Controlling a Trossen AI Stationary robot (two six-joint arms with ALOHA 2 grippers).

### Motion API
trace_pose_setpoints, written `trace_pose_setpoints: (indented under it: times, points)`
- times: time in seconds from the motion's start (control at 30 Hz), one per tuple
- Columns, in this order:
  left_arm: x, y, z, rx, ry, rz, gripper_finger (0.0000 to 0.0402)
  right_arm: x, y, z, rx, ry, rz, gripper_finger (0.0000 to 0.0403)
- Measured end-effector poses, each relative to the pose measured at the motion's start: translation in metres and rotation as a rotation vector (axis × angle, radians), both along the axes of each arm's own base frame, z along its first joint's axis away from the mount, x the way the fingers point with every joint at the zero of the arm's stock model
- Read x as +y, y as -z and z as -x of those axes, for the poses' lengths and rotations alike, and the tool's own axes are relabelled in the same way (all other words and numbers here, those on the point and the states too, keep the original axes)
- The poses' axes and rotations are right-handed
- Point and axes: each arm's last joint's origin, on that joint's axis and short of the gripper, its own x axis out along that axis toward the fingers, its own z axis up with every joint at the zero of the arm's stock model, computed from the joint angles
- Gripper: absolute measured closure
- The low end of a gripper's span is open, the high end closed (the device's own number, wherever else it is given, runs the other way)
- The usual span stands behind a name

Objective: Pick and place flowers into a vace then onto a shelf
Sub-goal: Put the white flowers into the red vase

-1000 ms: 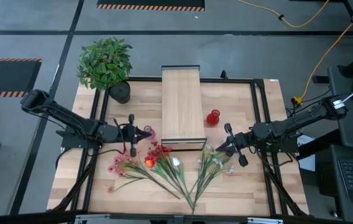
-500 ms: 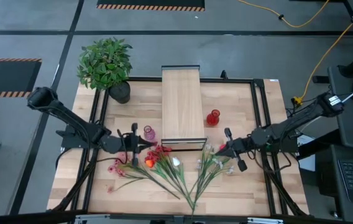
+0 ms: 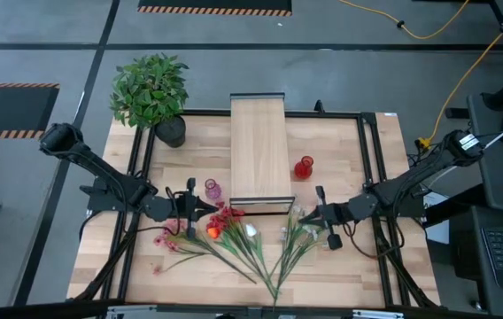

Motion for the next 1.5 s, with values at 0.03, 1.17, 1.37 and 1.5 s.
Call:
trace_pose_setpoints:
  times: [0.03,1.17,1.37,1.5]
  points:
    - [0.000,0.000,0.000,0.001,0.000,-0.001,0.0398,0.002,-0.001,-0.002,0.014,-0.002,0.003,0.0399]
    - [0.000,0.001,0.000,0.006,0.012,-0.002,0.0398,0.038,-0.048,-0.027,0.392,0.129,-0.043,0.0396]
    - [0.000,0.001,0.000,0.006,0.012,-0.002,0.0398,0.046,-0.059,-0.025,0.368,0.096,-0.058,0.0396]
    - [0.000,0.001,0.000,0.006,0.012,-0.002,0.0398,0.048,-0.058,-0.026,0.391,0.158,-0.173,0.0399]
